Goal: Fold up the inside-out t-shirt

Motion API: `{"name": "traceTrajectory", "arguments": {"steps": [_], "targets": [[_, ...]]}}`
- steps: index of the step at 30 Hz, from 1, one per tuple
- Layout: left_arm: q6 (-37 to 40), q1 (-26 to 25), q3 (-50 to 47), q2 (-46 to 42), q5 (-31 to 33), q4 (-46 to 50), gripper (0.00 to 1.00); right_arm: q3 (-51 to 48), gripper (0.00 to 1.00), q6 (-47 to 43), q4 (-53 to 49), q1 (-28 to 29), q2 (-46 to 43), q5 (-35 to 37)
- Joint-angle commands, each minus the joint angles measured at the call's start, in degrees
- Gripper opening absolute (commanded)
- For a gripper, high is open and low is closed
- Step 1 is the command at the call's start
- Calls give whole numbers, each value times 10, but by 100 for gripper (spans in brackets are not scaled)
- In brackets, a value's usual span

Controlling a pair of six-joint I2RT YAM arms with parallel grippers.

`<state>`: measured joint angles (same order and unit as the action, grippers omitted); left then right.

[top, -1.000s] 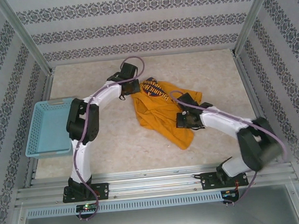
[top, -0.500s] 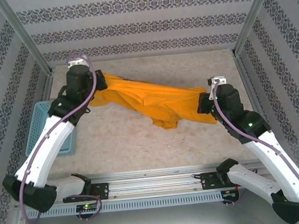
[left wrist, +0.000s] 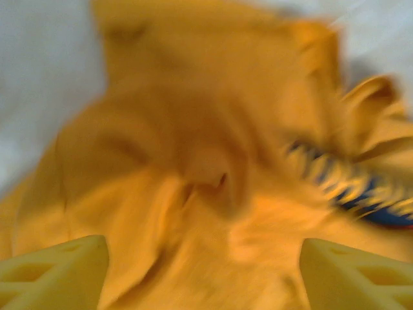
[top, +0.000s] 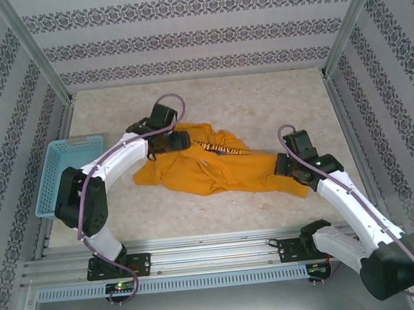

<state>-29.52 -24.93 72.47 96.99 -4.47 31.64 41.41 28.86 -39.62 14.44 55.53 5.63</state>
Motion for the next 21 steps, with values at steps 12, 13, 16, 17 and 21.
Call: {"name": "traceTrajectory", "arguments": {"steps": [12, 13, 16, 17, 21], "targets": [[-39, 52, -102, -39, 76, -32, 83, -28, 0, 8, 22, -67, -18, -48], [-39, 57, -102, -30, 75, -34, 81, -29, 0, 9, 24, -68, -18, -50], [-38, 77, -119, -13, 57, -66, 72, -28, 0, 11, 21, -71, -21, -51], [-36, 83, -122, -8, 48, -75, 70, -27, 0, 10, 19, -72, -22, -50], [-16, 97, -120, 14, 16, -106, 50, -21, 0, 1, 16, -80, -22, -48]]}}
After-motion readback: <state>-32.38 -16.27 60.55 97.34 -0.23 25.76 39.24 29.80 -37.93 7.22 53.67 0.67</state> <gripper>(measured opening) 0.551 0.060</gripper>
